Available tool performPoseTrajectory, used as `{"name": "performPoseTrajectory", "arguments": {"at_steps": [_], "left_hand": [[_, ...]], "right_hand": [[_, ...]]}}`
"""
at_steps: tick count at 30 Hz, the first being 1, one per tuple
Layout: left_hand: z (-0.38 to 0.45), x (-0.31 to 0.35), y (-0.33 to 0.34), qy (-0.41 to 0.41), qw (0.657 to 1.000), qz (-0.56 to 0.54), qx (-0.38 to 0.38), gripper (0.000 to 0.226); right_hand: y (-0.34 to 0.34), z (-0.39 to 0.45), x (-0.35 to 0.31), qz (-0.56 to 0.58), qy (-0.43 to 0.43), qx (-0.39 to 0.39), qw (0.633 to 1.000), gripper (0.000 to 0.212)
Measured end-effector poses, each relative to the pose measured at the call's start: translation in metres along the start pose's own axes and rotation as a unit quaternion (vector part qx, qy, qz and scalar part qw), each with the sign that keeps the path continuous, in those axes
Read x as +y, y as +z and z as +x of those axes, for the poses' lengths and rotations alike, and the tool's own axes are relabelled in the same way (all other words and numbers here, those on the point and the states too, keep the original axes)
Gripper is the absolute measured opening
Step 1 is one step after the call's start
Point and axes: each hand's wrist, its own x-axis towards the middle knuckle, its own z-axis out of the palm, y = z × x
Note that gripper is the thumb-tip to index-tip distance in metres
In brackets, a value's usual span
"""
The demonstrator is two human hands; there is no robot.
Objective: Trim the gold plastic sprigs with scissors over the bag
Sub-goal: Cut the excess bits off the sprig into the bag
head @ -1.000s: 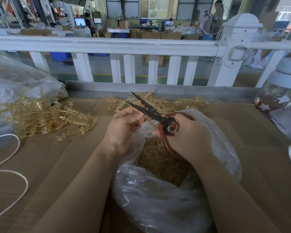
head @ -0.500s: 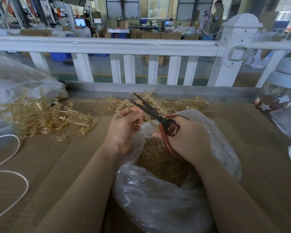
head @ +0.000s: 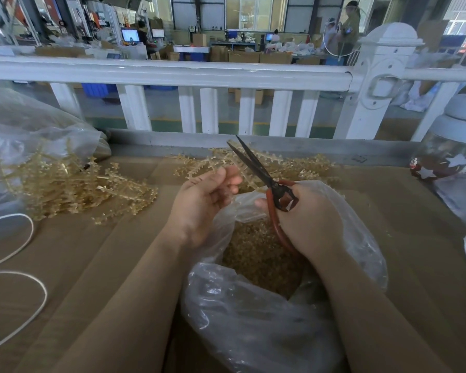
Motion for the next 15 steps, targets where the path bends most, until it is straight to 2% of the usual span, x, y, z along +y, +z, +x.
{"name": "performPoseTrajectory", "arguments": {"at_steps": [2,7,12,15], "left_hand": [[0.0,0.0,0.0,-0.013,1.0,-0.013,0.005,0.031],[0.004,0.0,-0.003,-0.011,0.999,-0.039,0.018,0.023],[0.003,-0.004,-0.002,0.008,0.998,0.042,-0.039,0.043],[0.001,-0.005,-0.001,0.017,0.995,0.084,-0.06,0.045]], "right_hand": [[-0.001,-0.001,-0.001,0.027,0.002,0.004,1.0,0.048],[-0.008,-0.006,-0.008,0.11,-0.021,0.046,0.993,0.038],[-0.007,-0.005,-0.012,0.159,-0.009,0.026,0.987,0.025],[-0.008,-0.003,-0.013,0.175,0.011,-0.004,0.985,0.018]]}}
